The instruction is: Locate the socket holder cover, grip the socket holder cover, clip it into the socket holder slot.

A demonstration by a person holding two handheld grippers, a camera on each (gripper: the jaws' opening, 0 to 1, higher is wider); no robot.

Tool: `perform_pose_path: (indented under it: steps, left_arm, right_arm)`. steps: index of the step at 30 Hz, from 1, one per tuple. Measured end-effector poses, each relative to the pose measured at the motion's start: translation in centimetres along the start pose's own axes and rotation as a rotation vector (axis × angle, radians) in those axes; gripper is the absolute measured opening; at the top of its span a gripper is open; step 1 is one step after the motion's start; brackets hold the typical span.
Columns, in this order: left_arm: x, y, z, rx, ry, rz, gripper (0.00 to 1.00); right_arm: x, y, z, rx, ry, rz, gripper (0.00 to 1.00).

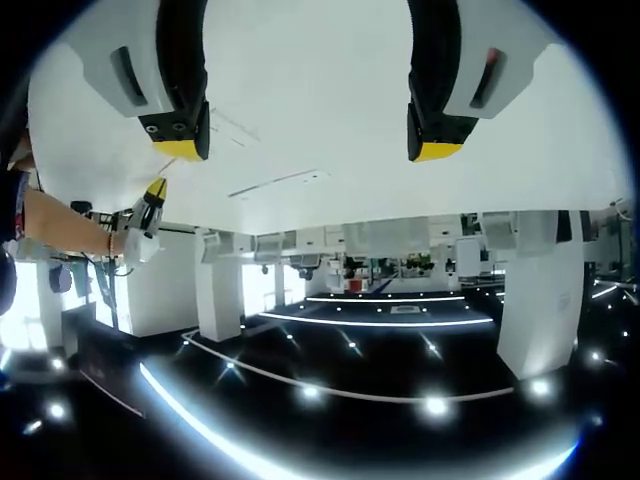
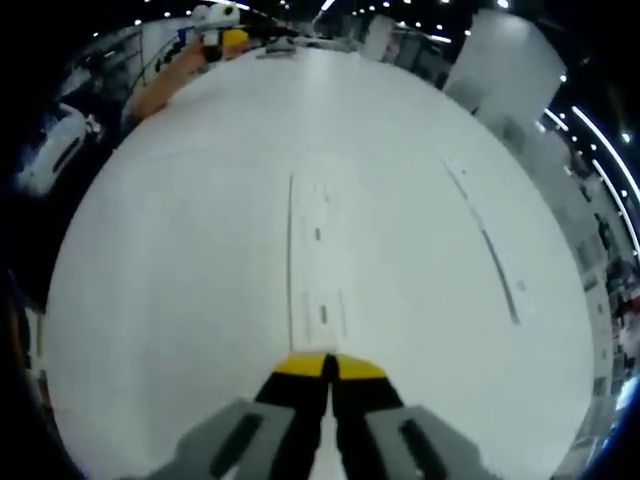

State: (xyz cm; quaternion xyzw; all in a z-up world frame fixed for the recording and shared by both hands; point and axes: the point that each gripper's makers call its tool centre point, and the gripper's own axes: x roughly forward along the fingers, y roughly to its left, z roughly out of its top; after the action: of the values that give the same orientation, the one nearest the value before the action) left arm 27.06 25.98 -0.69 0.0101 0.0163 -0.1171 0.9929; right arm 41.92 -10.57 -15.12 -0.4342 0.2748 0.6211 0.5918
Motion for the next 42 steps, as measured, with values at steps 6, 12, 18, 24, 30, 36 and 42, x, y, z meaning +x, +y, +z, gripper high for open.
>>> perform_pose_path:
  steps: [6, 12, 18, 24, 30, 36, 42]
  left_arm:
    - [0.0, 0.0, 0.0, -0.001, 0.001, 0.001, 0.8]
    - [0.0, 0.1, 0.1, -0.001, -0.002, 0.003, 0.8]
    - [0.0, 0.1, 0.2, -0.001, -0.006, 0.004, 0.8]
    - [0.0, 0.1, 0.2, -0.001, -0.004, 0.005, 0.8]
    - [-0.1, 0.0, 0.1, 0.0, -0.003, 0.005, 0.8]
    - [-0.1, 0.1, 0.3, 0.0, -0.007, 0.006, 0.8]
    - [-0.2, 0.2, 0.3, 0.0, -0.009, 0.008, 0.8]
  right_arm:
    - [0.2, -0.3, 0.3, -0.005, -0.005, 0.007, 0.04]
    - [0.3, -0.4, 0.7, -0.002, -0.023, 0.009, 0.04]
    - [0.4, -0.2, 1.1, 0.0, -0.037, 0.017, 0.04]
    - [0.7, -0.1, 1.6, 0.003, -0.057, 0.021, 0.04]
    - [0.7, 0.0, 2.0, 0.002, -0.071, 0.023, 0.04]
    - [0.5, -0.9, 2.0, 0.005, -0.081, 0.024, 0.04]
    - [0.6, -0.9, 2.3, 0.004, -0.09, 0.024, 0.04]
